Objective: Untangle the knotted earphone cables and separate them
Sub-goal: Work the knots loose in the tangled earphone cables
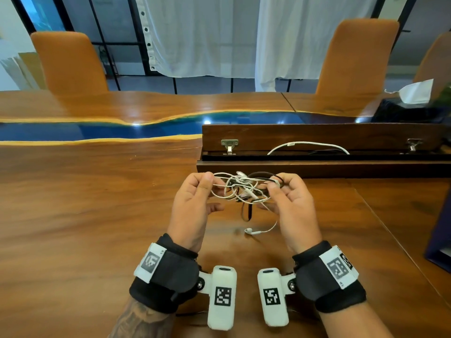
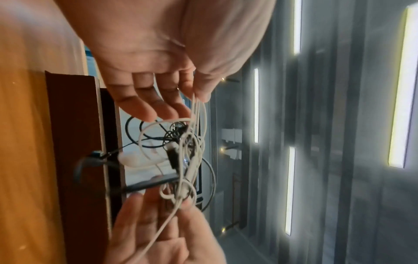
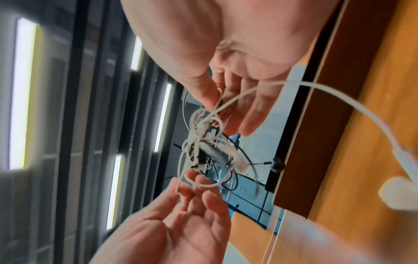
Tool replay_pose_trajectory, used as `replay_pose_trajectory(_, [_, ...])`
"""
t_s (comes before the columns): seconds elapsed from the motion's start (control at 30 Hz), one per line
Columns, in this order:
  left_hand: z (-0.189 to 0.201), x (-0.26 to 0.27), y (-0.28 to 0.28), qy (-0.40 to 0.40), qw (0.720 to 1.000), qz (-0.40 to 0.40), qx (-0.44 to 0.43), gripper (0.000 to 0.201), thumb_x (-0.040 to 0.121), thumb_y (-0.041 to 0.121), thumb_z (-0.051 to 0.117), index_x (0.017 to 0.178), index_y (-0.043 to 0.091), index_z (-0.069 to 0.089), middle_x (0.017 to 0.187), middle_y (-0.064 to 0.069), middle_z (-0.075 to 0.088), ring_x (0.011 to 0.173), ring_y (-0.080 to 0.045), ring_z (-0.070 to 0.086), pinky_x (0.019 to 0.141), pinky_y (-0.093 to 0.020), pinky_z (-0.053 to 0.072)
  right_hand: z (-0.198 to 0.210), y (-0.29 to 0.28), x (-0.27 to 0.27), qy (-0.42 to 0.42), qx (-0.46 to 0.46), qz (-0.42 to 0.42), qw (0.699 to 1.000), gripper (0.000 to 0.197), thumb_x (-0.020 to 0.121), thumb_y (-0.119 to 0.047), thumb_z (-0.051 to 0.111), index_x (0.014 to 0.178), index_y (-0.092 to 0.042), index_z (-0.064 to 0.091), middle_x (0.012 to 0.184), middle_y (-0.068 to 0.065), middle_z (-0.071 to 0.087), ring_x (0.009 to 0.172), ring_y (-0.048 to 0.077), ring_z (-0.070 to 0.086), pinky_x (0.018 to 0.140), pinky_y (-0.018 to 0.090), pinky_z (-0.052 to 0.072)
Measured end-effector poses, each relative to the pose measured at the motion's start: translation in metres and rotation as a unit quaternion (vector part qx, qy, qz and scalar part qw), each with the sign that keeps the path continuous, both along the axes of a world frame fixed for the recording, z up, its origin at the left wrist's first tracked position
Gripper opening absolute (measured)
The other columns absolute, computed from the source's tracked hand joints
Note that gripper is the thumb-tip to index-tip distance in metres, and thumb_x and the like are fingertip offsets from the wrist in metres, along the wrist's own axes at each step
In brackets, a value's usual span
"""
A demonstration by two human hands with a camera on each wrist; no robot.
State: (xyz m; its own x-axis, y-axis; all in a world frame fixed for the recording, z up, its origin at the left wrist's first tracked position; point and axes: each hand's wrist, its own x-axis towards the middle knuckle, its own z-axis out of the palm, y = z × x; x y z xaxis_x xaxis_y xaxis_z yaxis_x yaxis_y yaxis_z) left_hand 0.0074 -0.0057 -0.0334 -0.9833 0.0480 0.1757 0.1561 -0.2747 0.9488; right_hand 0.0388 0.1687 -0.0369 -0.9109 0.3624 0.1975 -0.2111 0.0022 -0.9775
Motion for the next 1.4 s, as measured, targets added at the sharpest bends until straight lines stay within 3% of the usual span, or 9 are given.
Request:
replay_pose_trajectory(0.2, [0.005,-0.002,-0.003,-0.024,0.992,-0.056,0.109,0.024,0.091,0.033,0.052,0.093,0.01,0.057,0.09,-0.007,0.066,0.089,-0.026,0.062,0.073,-0.038,0.056,0.0,-0.005,0.001,0.018,-0.022,0.088,0.996,0.007,0.1,-0.01,0.057,0.1,-0.015,0.061,0.085,0.0,0.072,0.083,0.015,0.068,0.077,0.03,0.058])
replay_pose_trajectory(0.3, [0.006,-0.004,0.003,-0.027,0.99,-0.08,0.111,0.023,0.092,0.032,0.052,0.096,0.009,0.056,0.093,-0.008,0.069,0.089,-0.025,0.067,0.077,-0.041,0.058,0.0,-0.003,0.002,0.026,0.022,0.082,0.996,0.009,0.095,-0.017,0.065,0.094,-0.01,0.061,0.087,0.013,0.073,0.078,0.015,0.069,0.068,0.024,0.057])
replay_pose_trajectory(0.43, [0.004,-0.011,0.013,-0.046,0.985,-0.104,0.126,0.009,0.101,0.015,0.05,0.096,0.01,0.055,0.095,-0.008,0.071,0.088,-0.021,0.069,0.074,-0.037,0.059,-0.004,-0.002,-0.004,0.019,0.05,0.066,0.996,0.025,0.094,-0.02,0.068,0.092,0.003,0.058,0.084,0.017,0.069,0.072,0.017,0.064,0.06,0.025,0.053])
replay_pose_trajectory(0.6, [-0.001,-0.024,0.025,-0.054,0.993,-0.079,0.069,0.019,0.094,-0.007,0.056,0.092,0.012,0.056,0.092,-0.004,0.069,0.081,-0.016,0.069,0.071,-0.034,0.059,0.001,-0.002,-0.02,-0.016,0.004,0.074,0.997,0.01,0.096,-0.008,0.065,0.089,-0.013,0.059,0.088,0.009,0.071,0.075,0.016,0.067,0.058,0.028,0.052])
replay_pose_trajectory(0.83, [-0.011,-0.038,0.025,-0.087,0.995,-0.044,0.012,0.012,0.102,0.016,0.055,0.092,0.017,0.062,0.088,0.0,0.072,0.08,-0.015,0.068,0.073,-0.035,0.054,0.001,0.0,-0.032,-0.053,-0.111,0.146,0.982,0.02,0.096,-0.001,0.056,0.093,-0.016,0.068,0.094,0.004,0.074,0.087,0.018,0.067,0.074,0.029,0.052])
replay_pose_trajectory(1.07, [-0.023,-0.038,0.013,-0.172,0.963,-0.108,0.177,0.016,0.103,0.017,0.047,0.096,0.012,0.06,0.101,-0.011,0.064,0.096,-0.025,0.066,0.09,-0.044,0.053,-0.014,0.009,-0.028,-0.085,-0.206,0.154,0.963,0.018,0.097,-0.004,0.053,0.095,-0.011,0.07,0.094,0.012,0.071,0.092,0.029,0.062,0.078,0.039,0.049])
replay_pose_trajectory(1.17, [-0.023,-0.035,0.009,-0.178,0.958,-0.12,0.192,0.02,0.104,0.017,0.045,0.091,0.014,0.059,0.082,-0.007,0.061,0.091,-0.025,0.064,0.095,-0.048,0.05,-0.014,0.011,-0.026,-0.092,-0.215,0.152,0.96,0.013,0.097,-0.004,0.055,0.097,-0.006,0.068,0.091,0.011,0.072,0.084,0.023,0.065,0.074,0.035,0.052])
replay_pose_trajectory(1.33, [-0.023,-0.028,0.013,-0.196,0.952,-0.126,0.201,0.019,0.104,0.018,0.047,0.094,0.011,0.061,0.071,-0.007,0.05,0.065,-0.019,0.057,0.071,-0.037,0.058,-0.019,0.009,-0.027,-0.097,-0.201,0.143,0.964,0.006,0.08,-0.015,0.07,0.075,-0.015,0.074,0.072,0.007,0.06,0.069,0.019,0.052,0.069,0.034,0.046])
replay_pose_trajectory(1.4, [-0.021,-0.026,0.014,-0.19,0.958,-0.128,0.174,0.018,0.104,0.018,0.048,0.093,0.012,0.061,0.064,-0.003,0.05,0.049,-0.011,0.048,0.056,-0.028,0.053,-0.018,0.009,-0.024,-0.087,-0.181,0.144,0.969,0.015,0.087,-0.013,0.069,0.073,-0.019,0.072,0.065,0.003,0.055,0.064,0.016,0.051,0.068,0.031,0.048])
